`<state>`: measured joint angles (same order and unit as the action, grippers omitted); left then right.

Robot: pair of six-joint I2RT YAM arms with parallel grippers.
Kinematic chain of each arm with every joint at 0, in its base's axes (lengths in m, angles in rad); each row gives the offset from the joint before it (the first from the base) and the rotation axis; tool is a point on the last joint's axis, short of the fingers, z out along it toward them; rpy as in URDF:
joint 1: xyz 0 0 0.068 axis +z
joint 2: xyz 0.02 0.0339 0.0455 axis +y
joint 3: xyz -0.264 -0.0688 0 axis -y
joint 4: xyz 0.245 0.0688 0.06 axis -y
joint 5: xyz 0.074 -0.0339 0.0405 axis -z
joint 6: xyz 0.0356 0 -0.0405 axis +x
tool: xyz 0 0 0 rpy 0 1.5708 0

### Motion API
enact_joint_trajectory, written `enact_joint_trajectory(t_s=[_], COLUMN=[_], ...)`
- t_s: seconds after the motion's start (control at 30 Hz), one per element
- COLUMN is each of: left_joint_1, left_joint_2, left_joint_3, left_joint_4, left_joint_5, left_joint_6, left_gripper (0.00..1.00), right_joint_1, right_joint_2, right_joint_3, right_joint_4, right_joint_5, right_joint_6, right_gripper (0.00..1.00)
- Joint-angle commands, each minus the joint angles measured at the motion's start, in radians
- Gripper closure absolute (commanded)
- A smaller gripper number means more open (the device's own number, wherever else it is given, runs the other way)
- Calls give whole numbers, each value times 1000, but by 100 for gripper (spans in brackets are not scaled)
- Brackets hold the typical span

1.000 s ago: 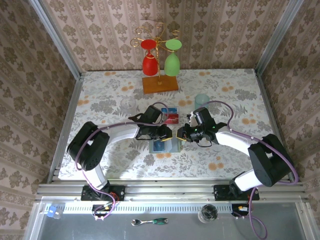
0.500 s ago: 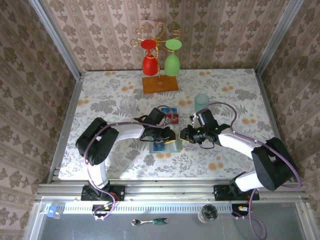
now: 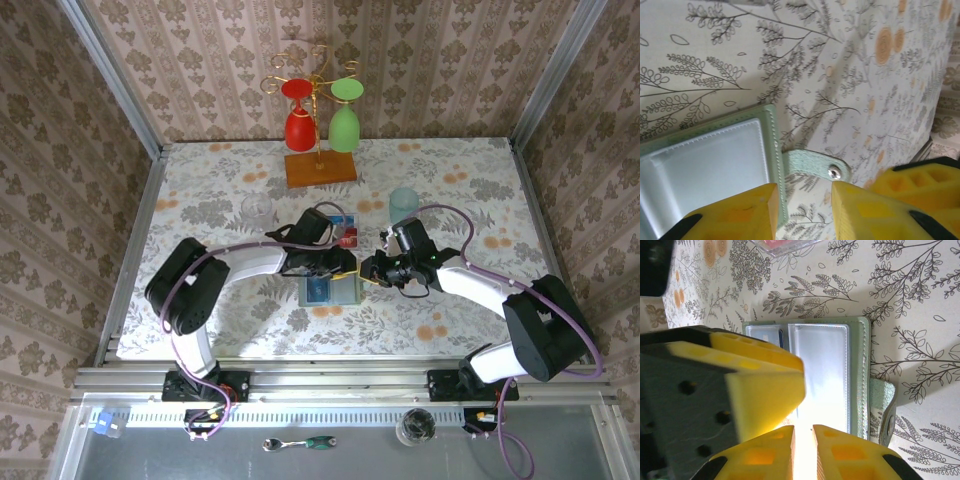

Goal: Take the credit cards out of the card holder

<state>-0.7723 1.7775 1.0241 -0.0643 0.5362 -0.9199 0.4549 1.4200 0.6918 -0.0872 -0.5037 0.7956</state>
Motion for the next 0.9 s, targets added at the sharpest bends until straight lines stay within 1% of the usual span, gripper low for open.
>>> enact_joint_trajectory(t_s=[0.0,0.17,0.43,0.67,0.87], left_joint_1=[21,71,154,196,205], left_joint_2=[-64,-119,-219,-267,-251], left_joint_3=[19,-55,-192,-277,-316], left_joint_4=[-37,-50,-92,-94,-76], left_joint_5=[4,-12,-30,-38,-38], left_joint_6=[29,48,82,95,104], left_gripper=[67,69,74,80,85], right_joint_1=[-1,21,88,142,171], right_joint_2=[13,60,153,233,285], right_joint_3=[15,50,125,193,231], right_joint_4=[7,10,11,11,11], right_joint_5=[-5,-11,-3,3,5], right_joint_6=[10,14,23,32,35], right_gripper=[83,83,83,82,81])
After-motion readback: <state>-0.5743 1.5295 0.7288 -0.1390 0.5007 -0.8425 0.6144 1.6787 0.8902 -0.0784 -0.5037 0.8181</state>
